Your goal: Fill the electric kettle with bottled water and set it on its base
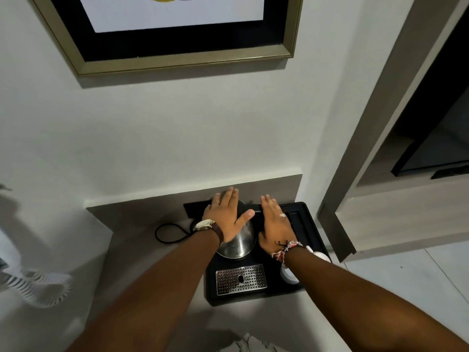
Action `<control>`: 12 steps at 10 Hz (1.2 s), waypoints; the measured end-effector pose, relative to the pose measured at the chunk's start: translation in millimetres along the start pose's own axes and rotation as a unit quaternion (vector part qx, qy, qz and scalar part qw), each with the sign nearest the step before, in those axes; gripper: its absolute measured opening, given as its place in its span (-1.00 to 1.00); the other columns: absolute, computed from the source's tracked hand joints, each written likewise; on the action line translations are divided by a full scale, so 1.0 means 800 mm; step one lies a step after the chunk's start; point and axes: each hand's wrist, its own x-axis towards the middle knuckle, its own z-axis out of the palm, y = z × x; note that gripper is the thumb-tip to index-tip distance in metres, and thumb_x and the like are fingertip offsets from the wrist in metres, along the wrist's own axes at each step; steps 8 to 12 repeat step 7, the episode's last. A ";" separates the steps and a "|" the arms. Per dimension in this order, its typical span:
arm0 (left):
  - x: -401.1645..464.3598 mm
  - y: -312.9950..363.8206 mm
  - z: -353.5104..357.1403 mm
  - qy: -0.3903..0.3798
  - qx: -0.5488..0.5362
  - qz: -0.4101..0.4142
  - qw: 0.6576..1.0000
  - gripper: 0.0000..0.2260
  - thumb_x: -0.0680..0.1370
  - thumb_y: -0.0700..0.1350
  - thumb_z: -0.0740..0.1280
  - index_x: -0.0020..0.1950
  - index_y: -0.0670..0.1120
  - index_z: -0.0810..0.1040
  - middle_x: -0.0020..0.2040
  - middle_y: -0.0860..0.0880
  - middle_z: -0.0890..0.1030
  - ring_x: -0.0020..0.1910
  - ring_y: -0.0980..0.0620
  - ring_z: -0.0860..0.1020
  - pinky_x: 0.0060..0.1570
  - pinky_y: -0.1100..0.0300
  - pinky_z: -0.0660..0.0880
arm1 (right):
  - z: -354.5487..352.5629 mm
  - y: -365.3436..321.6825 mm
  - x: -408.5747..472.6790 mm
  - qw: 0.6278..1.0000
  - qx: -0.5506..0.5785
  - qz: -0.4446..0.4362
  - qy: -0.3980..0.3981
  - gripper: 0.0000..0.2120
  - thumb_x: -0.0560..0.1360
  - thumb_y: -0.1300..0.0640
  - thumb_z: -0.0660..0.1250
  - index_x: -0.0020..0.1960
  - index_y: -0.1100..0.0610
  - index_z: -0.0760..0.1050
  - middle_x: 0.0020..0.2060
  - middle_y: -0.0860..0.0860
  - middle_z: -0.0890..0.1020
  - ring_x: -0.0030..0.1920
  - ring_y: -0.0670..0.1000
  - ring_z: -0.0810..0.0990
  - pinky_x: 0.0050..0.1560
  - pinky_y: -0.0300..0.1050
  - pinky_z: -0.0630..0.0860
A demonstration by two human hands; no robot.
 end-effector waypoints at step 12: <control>-0.093 -0.031 -0.101 0.060 0.048 -0.001 0.997 0.07 0.32 0.64 -0.31 0.66 0.00 -0.14 0.68 -0.03 -0.12 0.62 -0.20 -0.04 0.54 -0.20 0.03 | -0.090 -0.093 0.002 0.994 -0.107 -0.006 -0.032 -0.10 0.48 0.06 0.36 0.65 0.11 -0.07 0.68 0.15 -0.01 0.67 0.23 -0.05 0.64 0.24 -0.01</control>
